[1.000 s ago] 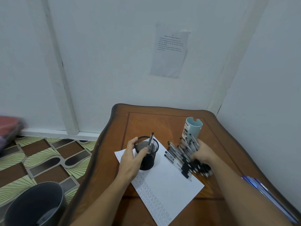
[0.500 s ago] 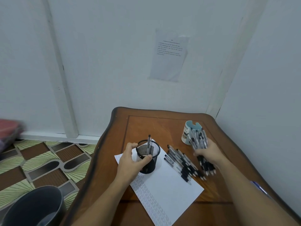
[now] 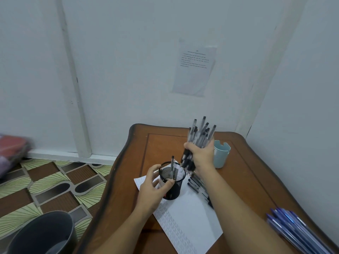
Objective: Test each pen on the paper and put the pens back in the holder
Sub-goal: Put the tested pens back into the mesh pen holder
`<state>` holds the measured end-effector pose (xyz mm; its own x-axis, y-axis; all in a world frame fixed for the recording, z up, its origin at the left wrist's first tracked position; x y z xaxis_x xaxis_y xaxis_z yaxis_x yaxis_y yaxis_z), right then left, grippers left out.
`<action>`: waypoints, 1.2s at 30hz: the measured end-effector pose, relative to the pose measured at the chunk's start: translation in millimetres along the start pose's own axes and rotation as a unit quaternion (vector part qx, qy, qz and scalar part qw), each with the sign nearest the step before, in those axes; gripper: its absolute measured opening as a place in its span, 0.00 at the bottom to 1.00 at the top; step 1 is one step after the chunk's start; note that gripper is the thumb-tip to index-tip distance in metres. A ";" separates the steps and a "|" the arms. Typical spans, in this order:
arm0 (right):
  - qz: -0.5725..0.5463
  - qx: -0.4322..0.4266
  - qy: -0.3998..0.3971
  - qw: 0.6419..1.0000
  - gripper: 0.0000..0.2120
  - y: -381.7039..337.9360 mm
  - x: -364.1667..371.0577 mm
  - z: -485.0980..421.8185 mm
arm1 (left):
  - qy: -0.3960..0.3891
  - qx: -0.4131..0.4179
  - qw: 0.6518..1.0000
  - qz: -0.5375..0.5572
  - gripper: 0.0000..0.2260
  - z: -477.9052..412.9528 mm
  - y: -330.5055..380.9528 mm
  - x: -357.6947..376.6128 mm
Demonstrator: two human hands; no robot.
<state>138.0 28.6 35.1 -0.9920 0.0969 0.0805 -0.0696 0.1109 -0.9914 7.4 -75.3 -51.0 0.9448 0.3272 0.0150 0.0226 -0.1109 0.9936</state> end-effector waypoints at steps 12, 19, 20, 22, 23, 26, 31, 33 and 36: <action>0.071 -0.094 -0.037 0.992 0.42 27.9 34.2 22.7 | -0.005 0.002 0.999 0.035 0.21 -2.0 -3.0 -1.4; 0.141 -0.128 -0.072 0.979 0.39 39.8 26.6 28.7 | -0.009 0.006 1.000 0.028 0.21 -5.1 -9.5 -2.8; 0.147 -0.127 -0.078 0.978 0.39 40.0 26.7 29.8 | -0.010 0.006 1.000 0.028 0.21 -5.2 -10.3 -2.9; 0.149 -0.120 -0.083 0.978 0.37 41.7 26.3 28.2 | -0.011 0.004 0.999 0.030 0.21 -6.1 -11.7 -3.7; 0.150 -0.117 -0.083 0.978 0.36 43.4 24.8 26.9 | -0.012 0.003 0.999 0.032 0.21 -6.1 -12.0 -3.9; 0.161 -0.089 -0.104 0.977 0.35 48.0 19.5 29.4 | -0.011 0.003 0.999 0.031 0.22 -6.7 -13.8 -4.7; 0.223 -0.035 -0.158 0.961 0.34 57.8 12.3 32.6 | -0.014 0.009 0.999 0.039 0.22 -7.0 -14.4 -4.5; 0.179 0.045 -0.238 0.954 0.38 56.6 3.5 23.5 | -0.016 0.010 0.999 0.045 0.21 -6.4 -14.2 -4.7; 0.272 0.062 -0.325 0.903 0.40 56.9 -11.4 7.6 | -0.021 0.010 0.999 0.045 0.21 -5.8 -12.8 -4.8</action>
<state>144.5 26.3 -23.0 -0.7317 -0.5023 -0.4608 0.4763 0.1068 -0.8728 0.7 -70.0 -63.2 0.9563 0.2752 0.0987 -0.0566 -0.1570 0.9860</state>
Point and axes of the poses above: each hand's wrist, its own z-axis away from the middle knuckle, its own x-axis out of the palm, y = z × x, the point moved 1 cm from there along -z, towards the middle knuckle, and after that the axes turned 4 degrees about z, right-handed, at the moved point
